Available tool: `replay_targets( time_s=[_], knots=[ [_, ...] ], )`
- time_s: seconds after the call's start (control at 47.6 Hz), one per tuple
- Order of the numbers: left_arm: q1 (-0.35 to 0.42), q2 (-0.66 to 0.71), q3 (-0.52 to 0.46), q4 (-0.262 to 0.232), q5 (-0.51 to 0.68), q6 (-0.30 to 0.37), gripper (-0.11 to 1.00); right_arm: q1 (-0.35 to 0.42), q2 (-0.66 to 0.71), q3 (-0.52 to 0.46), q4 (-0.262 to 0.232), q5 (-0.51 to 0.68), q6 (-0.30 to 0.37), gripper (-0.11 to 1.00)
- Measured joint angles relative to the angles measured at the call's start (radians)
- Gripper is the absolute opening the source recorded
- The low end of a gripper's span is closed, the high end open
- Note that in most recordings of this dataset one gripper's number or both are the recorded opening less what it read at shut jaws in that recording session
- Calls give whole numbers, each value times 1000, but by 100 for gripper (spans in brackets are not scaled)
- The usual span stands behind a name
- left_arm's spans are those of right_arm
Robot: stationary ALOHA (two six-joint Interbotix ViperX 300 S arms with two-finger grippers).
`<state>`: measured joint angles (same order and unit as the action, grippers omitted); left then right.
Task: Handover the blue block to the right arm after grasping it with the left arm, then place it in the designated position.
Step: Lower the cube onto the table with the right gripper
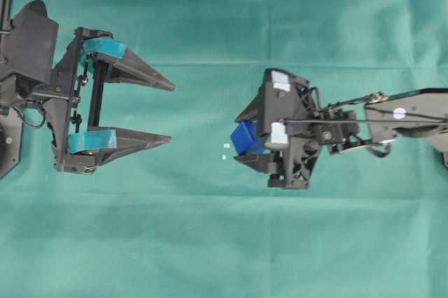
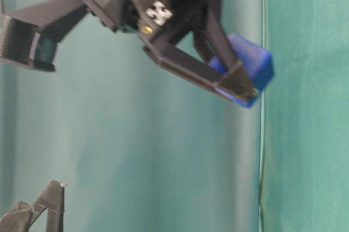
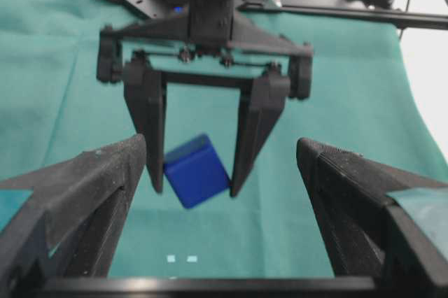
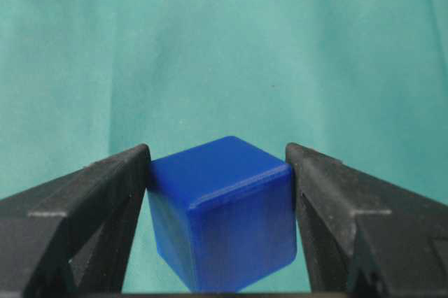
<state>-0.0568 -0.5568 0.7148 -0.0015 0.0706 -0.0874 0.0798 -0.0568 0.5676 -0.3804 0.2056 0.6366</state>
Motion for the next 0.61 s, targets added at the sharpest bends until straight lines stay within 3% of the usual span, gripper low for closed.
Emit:
replay_targets(
  time_s=[0.294, 0.61],
  knots=[
    [0, 0, 0, 0, 0, -2, 100, -9, 110, -2, 2, -84, 0, 64],
    [0, 0, 0, 0, 0, 0, 100, -28, 213, -21, 0, -98, 2, 64]
  ],
)
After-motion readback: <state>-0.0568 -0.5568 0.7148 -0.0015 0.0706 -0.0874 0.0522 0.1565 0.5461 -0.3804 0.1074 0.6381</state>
